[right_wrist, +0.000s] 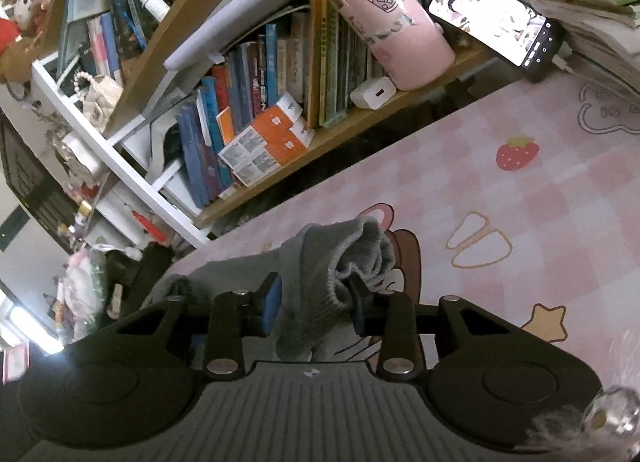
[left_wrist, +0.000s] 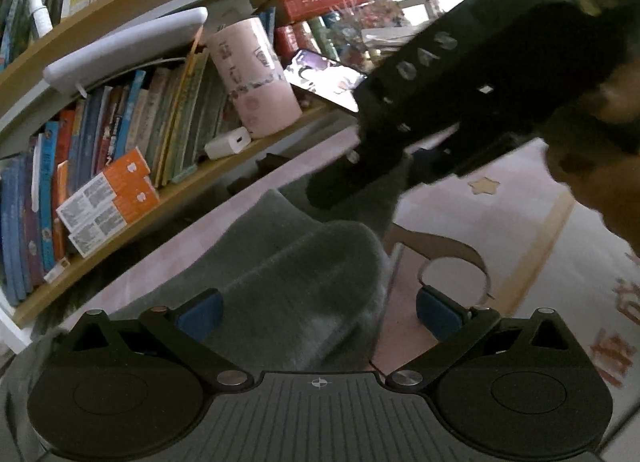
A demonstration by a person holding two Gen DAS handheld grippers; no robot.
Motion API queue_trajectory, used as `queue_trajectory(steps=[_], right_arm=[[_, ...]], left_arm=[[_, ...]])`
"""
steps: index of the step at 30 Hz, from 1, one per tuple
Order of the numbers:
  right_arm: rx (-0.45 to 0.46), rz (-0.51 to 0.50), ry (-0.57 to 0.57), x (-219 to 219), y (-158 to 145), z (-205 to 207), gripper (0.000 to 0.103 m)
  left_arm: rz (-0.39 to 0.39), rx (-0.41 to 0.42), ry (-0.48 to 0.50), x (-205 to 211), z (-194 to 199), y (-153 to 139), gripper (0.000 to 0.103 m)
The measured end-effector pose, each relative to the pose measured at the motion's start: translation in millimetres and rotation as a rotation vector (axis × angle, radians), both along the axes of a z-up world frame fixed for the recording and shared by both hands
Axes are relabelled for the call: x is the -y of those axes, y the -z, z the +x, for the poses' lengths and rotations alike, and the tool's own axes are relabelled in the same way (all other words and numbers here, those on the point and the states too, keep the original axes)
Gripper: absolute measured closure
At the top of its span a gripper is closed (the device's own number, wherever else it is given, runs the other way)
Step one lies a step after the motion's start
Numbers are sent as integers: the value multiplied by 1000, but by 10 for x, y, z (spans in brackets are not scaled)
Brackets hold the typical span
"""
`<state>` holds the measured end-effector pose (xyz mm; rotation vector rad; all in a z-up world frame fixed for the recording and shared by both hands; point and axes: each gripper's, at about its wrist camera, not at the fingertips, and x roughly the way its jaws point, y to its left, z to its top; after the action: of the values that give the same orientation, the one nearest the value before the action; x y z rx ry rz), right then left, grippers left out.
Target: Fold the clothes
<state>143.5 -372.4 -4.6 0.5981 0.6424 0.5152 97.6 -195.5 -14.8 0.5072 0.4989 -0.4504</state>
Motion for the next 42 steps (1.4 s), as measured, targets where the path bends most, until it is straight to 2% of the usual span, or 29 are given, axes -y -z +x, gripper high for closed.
queue_trajectory(steps=[6, 9, 11, 12, 15, 19, 21, 25, 29, 32, 36, 42], right_arm=[[16, 8, 0, -4, -12, -20, 69], [26, 1, 0, -14, -15, -31, 69], [31, 0, -1, -18, -20, -37, 69], [33, 1, -1, -20, -21, -38, 69], [37, 9, -5, -19, -18, -45, 69], [61, 34, -9, -5, -35, -74, 61], [80, 48, -10, 7, -51, -94, 58], [176, 66, 7, 62, -146, -180, 55], [238, 94, 11, 98, -195, -230, 49], [245, 83, -13, 65, -190, -223, 44], [241, 41, -32, 4, -143, -210, 44], [224, -20, -73, -160, -33, -200, 44]], left_arm=[[-10, 1, -13, 61, 116, -17, 2], [-12, 8, -13, 79, 121, -18, 6], [1, 24, -33, 87, 129, -5, 17], [8, 31, -38, 87, 130, 7, 31], [4, 25, -28, 74, 132, 48, 51], [-39, 1, -29, 19, 197, 97, 66], [-79, -9, -36, -51, 222, 77, 71], [-199, -18, -53, -220, 239, -38, 82], [-311, 8, -73, -389, 200, -204, 84], [-385, 11, -81, -533, 212, -329, 85], [-490, 1, -86, -775, 246, -523, 85], [-724, 39, -123, -1383, 195, -903, 86]])
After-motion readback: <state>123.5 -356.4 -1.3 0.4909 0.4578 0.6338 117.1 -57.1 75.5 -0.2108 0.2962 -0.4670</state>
